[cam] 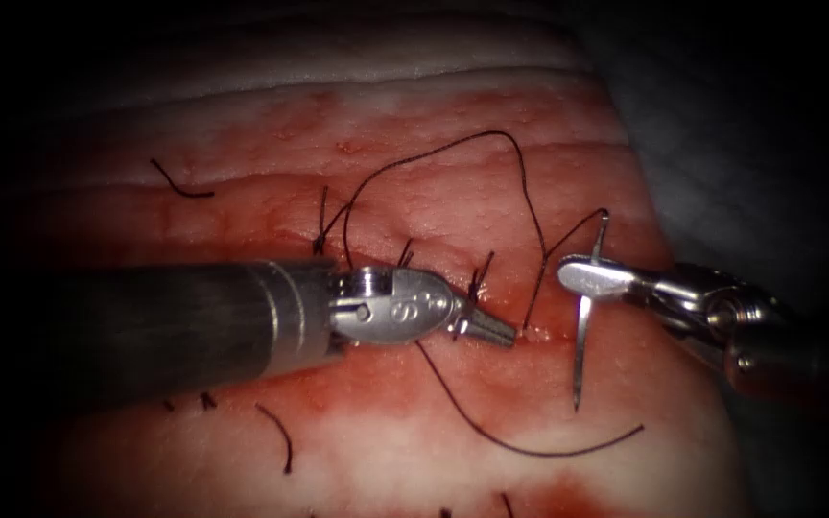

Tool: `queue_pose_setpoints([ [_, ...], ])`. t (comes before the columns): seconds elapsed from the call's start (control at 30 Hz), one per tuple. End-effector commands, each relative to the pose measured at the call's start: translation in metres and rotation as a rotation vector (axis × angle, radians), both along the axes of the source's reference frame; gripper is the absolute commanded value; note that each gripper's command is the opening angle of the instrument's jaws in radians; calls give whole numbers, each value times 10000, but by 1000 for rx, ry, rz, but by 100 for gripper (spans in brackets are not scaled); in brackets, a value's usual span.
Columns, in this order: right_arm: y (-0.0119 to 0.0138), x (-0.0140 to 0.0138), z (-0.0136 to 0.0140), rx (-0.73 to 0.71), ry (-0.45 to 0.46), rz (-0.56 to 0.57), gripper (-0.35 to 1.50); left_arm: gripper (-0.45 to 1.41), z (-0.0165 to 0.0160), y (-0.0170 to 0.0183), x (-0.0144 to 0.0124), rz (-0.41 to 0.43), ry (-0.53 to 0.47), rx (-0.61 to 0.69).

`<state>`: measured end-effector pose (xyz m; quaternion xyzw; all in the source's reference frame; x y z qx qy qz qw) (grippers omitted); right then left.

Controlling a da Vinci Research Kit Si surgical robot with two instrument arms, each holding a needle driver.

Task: Wound Closure
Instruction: Insert the left gripper into the wound, then throw the needle through the bottom of the incision with the right needle driver.

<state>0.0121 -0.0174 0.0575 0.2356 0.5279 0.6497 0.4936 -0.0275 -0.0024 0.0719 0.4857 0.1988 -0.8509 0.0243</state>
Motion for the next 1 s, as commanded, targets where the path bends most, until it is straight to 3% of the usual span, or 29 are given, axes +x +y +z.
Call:
queue_pose_setpoints([
  [0.03, -1, 11, 4, -6, 1, -3, -35, -45, 12, 1, -8, 5, 37, -3],
  [0.13, -2, 15, 3, -26, -12, -7, -35, -45, 31, -5, -20, 45, 141, 3],
  [0.27, -3, 17, 2, -58, -28, -13, -35, -45, 43, 4, -27, 43, 172, -5],
  [0.43, -3, 17, 2, -77, -40, -18, -35, -45, 82, 21, -29, 36, 221, 3],
  [0.6, 0, 16, 5, -99, -51, -18, -35, -45, 91, 27, -24, 35, 250, -11],
  [0.8, 18, 14, 21, -220, -114, -12, -35, -45, 90, 5, -23, 135, 287, 36],
  [0.93, 27, 12, 31, -282, -152, 4, -35, -45, 80, -3, -23, 137, 301, 64],
  [1.0, 29, 11, 38, -341, -170, 16, -35, -18, 74, -10, -22, 150, 320, 82],
])
